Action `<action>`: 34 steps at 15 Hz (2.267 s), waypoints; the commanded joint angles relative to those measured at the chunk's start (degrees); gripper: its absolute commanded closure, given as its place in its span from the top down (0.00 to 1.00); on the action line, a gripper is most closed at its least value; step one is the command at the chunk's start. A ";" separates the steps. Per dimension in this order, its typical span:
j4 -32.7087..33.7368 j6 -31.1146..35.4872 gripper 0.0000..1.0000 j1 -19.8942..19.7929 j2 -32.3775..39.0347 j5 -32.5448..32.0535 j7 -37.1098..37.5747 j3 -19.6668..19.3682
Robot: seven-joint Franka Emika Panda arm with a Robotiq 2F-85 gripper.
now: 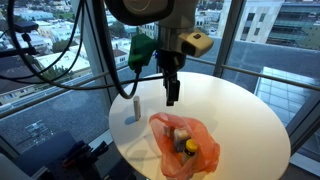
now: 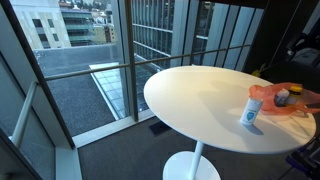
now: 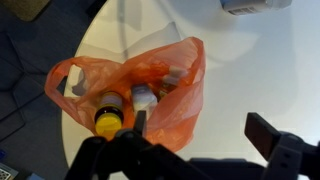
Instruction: Remove the blue box from the plastic
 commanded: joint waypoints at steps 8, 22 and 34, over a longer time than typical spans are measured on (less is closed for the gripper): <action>-2.39 6.41 1.00 -0.63 8.03 -5.55 4.29 -2.10; -3.35 6.03 1.00 -0.04 12.83 -6.71 2.99 -3.86; -0.71 11.70 1.00 2.24 17.00 -6.31 3.52 -3.39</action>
